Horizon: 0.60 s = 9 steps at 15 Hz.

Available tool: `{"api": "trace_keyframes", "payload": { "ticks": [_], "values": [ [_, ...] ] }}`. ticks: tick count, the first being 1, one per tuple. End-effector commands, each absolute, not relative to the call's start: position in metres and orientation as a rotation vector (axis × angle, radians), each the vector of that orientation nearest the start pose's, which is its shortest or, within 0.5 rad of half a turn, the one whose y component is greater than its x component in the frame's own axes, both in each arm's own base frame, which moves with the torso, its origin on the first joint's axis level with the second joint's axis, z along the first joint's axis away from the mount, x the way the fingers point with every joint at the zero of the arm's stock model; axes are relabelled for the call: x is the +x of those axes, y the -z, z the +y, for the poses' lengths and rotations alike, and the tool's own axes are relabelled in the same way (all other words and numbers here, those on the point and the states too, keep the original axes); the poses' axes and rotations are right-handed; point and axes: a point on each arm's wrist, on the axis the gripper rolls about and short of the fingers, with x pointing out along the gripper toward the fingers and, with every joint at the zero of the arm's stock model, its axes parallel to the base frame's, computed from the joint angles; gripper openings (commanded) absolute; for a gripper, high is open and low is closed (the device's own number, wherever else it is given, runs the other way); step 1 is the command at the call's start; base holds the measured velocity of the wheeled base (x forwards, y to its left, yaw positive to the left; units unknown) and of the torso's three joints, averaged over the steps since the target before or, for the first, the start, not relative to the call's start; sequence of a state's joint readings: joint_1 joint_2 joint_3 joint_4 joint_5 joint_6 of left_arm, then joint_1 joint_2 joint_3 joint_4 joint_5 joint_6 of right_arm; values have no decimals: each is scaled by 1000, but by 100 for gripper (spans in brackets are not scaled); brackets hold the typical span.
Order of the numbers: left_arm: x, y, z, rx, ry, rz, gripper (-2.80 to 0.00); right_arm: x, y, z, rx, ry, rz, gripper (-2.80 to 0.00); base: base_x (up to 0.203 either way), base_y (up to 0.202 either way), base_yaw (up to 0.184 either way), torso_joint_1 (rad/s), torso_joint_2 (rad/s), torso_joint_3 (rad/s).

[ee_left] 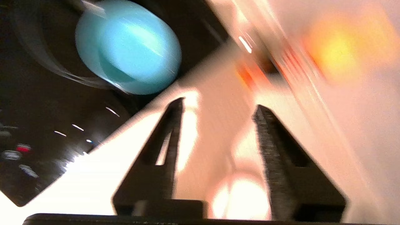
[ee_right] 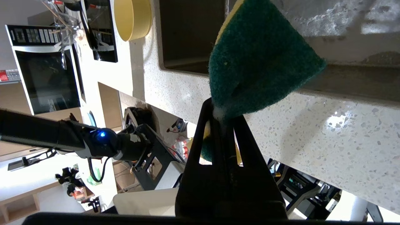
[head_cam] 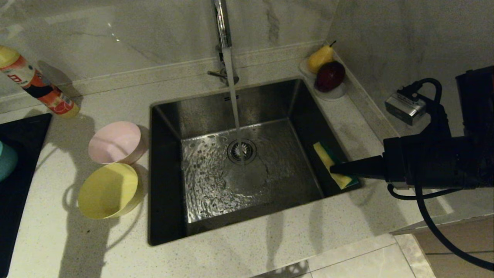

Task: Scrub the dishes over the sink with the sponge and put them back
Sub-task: Place the bowl on the table, then wash the bowl

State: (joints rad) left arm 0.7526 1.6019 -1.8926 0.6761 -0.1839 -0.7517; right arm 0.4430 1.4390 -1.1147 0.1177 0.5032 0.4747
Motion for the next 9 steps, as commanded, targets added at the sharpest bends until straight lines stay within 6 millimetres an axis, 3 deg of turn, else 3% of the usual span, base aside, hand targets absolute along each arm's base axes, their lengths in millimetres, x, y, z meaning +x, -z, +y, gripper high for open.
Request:
{"api": "trace_keyframes", "payload": {
  "ticks": [1, 3, 6, 9],
  "values": [
    [173, -397, 126, -814, -506, 156, -280, 214, -270, 114, 448, -803, 677, -280, 0, 0, 0, 0, 0, 0],
    [181, -386, 99, -735, -384, 270, -280, 216, -270, 114, 447, -804, 675, -280, 0, 0, 0, 0, 0, 0],
    [197, -349, 65, -606, -221, 495, -280, 217, -271, 115, 447, -803, 672, -280, 0, 0, 0, 0, 0, 0],
    [222, -318, 56, -564, -162, 637, -280, 218, -272, 116, 448, -803, 670, -280, 0, 0, 0, 0, 0, 0]
  ]
}}
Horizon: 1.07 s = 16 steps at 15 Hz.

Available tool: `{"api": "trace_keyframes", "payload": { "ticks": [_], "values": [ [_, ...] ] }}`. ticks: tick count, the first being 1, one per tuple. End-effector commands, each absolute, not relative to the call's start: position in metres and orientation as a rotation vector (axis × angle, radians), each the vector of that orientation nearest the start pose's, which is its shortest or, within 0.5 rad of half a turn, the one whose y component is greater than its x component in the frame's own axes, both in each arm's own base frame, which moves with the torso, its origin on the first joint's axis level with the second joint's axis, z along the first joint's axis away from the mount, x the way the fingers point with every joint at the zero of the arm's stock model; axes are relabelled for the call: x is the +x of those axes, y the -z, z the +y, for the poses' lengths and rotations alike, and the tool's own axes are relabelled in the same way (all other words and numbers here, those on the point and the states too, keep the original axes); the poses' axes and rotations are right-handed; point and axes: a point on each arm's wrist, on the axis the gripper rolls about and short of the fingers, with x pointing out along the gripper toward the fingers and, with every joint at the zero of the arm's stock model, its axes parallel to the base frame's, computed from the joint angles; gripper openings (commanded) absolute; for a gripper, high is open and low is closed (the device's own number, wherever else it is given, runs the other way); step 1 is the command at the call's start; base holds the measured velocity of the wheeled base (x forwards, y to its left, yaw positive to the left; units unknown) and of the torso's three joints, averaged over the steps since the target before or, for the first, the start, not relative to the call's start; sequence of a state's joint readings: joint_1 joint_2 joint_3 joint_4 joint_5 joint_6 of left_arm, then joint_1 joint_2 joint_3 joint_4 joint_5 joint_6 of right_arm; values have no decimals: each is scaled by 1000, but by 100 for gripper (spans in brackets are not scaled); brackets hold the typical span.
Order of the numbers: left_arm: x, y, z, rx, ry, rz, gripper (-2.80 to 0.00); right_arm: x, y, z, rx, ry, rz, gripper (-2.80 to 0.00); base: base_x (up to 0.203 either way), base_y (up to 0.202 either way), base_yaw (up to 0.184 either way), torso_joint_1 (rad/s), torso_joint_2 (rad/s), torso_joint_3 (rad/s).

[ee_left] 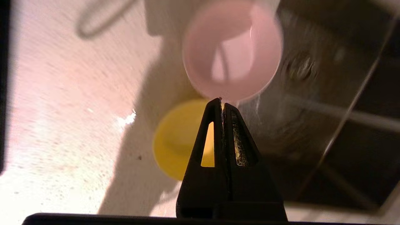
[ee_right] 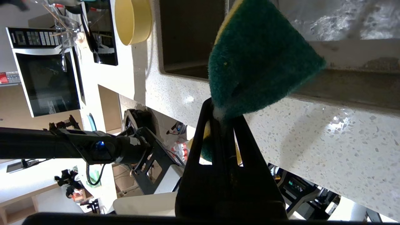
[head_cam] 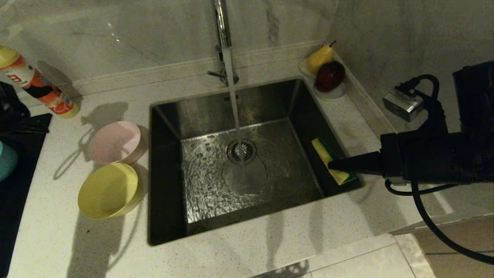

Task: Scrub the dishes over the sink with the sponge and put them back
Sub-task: Wash the bowl

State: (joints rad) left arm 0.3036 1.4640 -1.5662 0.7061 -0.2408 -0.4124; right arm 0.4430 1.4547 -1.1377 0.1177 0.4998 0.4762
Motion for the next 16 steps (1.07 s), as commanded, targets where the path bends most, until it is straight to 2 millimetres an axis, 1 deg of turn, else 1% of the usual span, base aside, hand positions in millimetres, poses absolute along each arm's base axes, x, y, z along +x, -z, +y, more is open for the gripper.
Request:
{"api": "trace_keyframes", "payload": {
  "ticks": [1, 2, 4, 7, 9, 12, 16],
  "values": [
    [233, -309, 58, -565, -164, 671, -280, 218, -271, 116, 448, -803, 673, -280, 0, 0, 0, 0, 0, 0],
    [243, -303, 61, -568, -169, 697, 0, 218, -271, 116, 448, -800, 675, -280, 0, 0, 0, 0, 0, 0],
    [261, -291, 66, -576, -181, 721, 0, 218, -270, 115, 450, -794, 679, -280, 0, 0, 0, 0, 0, 0],
    [285, -274, 75, -563, -248, 725, 0, 221, -266, 115, 449, -787, 689, -280, 0, 0, 0, 0, 0, 0],
    [293, -267, 78, -560, -271, 742, 0, 223, -266, 116, 447, -787, 688, -280, 0, 0, 0, 0, 0, 0],
    [300, -262, 82, -563, -277, 740, 0, 228, -263, 118, 446, -783, 701, -280, 0, 0, 0, 0, 0, 0],
    [308, -253, 85, -569, -282, 767, 0, 228, -264, 118, 446, -785, 700, -280, 0, 0, 0, 0, 0, 0]
  ]
}}
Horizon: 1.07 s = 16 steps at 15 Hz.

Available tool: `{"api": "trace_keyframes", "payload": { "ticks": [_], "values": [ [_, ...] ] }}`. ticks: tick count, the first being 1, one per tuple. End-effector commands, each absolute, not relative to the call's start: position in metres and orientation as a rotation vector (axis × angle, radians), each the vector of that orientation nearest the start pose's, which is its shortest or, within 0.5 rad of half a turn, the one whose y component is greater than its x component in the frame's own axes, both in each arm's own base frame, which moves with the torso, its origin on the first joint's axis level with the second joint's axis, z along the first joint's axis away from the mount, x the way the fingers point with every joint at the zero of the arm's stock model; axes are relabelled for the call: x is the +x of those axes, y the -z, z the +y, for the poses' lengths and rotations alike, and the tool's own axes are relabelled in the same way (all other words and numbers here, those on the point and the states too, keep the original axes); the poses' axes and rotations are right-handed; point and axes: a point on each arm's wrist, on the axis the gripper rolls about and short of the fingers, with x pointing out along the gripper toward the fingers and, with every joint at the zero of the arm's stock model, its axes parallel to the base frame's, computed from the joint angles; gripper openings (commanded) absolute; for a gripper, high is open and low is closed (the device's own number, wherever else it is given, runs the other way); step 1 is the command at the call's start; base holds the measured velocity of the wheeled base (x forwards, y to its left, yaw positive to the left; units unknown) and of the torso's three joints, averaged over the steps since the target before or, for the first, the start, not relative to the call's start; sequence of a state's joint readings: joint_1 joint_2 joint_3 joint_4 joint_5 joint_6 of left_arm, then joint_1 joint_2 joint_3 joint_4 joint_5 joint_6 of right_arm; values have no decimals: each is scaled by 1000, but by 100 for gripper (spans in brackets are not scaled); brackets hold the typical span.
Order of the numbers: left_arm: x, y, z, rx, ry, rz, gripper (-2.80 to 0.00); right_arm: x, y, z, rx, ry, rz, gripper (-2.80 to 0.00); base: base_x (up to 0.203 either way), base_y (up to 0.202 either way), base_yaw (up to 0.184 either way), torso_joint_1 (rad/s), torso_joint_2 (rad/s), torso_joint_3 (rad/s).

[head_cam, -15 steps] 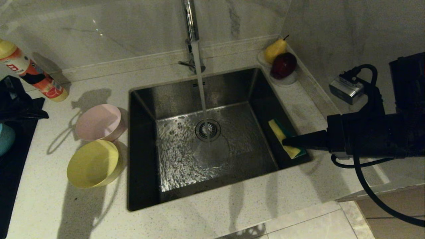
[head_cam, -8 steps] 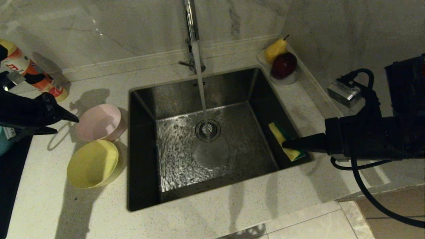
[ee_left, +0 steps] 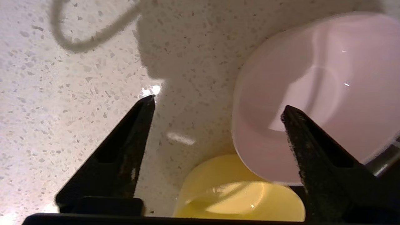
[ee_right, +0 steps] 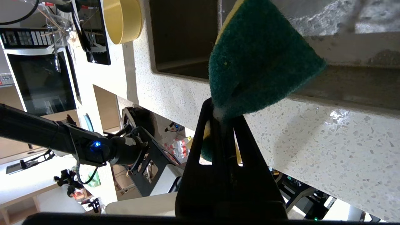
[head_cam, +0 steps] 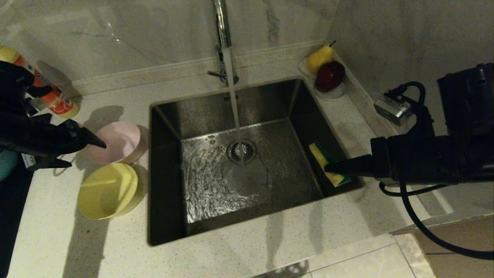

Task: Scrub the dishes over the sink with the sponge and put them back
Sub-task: Wash the bowl

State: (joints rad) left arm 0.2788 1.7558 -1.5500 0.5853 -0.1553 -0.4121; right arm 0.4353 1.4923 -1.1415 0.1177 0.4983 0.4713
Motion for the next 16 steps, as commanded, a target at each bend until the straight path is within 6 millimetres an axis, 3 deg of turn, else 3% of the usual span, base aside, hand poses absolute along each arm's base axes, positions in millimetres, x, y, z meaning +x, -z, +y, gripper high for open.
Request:
{"api": "trace_keyframes", "payload": {
  "ticks": [1, 5, 12, 13, 16],
  "values": [
    [311, -251, 86, -573, -284, 760, 0, 227, -264, 118, 446, -786, 697, -280, 0, 0, 0, 0, 0, 0],
    [333, -234, 94, -572, -374, 733, 0, 225, -265, 117, 446, -789, 694, -280, 0, 0, 0, 0, 0, 0],
    [336, -233, 95, -590, -384, 728, 0, 225, -266, 117, 447, -792, 690, -280, 0, 0, 0, 0, 0, 0],
    [336, -234, 95, -591, -383, 725, -280, 225, -266, 117, 447, -792, 690, -280, 0, 0, 0, 0, 0, 0],
    [337, -238, 95, -615, -392, 704, -280, 224, -267, 116, 447, -792, 688, -280, 0, 0, 0, 0, 0, 0]
  ]
}}
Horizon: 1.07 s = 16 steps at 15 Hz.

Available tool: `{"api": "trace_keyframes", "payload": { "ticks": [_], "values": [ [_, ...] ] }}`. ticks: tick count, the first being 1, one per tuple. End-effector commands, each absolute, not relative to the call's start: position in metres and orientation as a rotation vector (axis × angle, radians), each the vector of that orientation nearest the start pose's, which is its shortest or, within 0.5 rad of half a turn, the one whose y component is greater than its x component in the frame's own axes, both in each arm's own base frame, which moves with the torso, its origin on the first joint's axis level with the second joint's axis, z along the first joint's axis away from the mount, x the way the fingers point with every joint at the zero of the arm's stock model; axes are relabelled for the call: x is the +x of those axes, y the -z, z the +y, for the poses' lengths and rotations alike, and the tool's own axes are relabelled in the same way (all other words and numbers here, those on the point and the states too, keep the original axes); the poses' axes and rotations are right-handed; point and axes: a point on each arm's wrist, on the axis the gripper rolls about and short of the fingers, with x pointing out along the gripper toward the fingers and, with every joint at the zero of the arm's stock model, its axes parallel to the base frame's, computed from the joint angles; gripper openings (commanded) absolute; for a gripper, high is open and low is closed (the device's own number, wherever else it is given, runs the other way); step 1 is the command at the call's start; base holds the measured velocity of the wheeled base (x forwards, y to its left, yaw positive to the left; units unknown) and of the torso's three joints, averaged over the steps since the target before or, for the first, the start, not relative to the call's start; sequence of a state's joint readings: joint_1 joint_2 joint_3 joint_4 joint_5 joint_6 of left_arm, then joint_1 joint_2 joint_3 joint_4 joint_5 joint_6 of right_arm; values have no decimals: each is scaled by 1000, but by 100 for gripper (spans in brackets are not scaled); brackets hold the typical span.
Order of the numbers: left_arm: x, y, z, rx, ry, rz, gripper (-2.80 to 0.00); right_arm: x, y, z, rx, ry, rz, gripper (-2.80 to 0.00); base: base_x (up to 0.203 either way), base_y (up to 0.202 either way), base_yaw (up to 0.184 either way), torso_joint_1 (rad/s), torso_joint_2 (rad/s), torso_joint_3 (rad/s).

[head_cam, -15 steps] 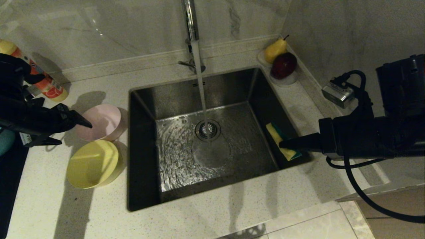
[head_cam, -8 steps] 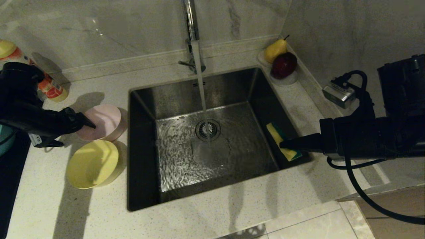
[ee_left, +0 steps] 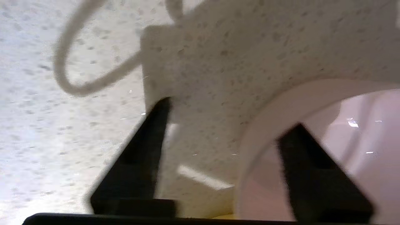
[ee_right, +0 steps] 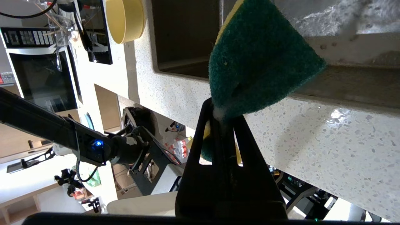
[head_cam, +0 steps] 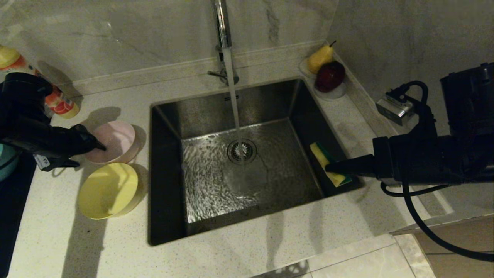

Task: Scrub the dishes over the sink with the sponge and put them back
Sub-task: Wash the bowl

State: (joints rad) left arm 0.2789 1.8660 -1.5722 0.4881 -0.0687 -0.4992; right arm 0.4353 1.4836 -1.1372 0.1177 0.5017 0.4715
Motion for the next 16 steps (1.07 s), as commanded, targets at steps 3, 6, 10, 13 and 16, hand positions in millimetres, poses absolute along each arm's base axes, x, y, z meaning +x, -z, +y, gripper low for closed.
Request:
{"api": "trace_keyframes", "payload": {
  "ticks": [3, 6, 10, 13, 16],
  "values": [
    [337, -243, 95, -614, -388, 687, -280, 224, -268, 116, 447, -794, 684, -280, 0, 0, 0, 0, 0, 0],
    [338, -243, 95, -613, -388, 686, -280, 224, -267, 116, 447, -793, 685, -280, 0, 0, 0, 0, 0, 0],
    [336, -250, 105, -645, -418, 645, -280, 224, -268, 116, 447, -793, 684, -280, 0, 0, 0, 0, 0, 0],
    [323, -279, 130, -706, -483, 512, -280, 223, -269, 116, 446, -794, 679, -280, 0, 0, 0, 0, 0, 0],
    [299, -323, 138, -752, -502, 335, -280, 222, -267, 119, 444, -802, 690, -280, 0, 0, 0, 0, 0, 0]
  ]
}}
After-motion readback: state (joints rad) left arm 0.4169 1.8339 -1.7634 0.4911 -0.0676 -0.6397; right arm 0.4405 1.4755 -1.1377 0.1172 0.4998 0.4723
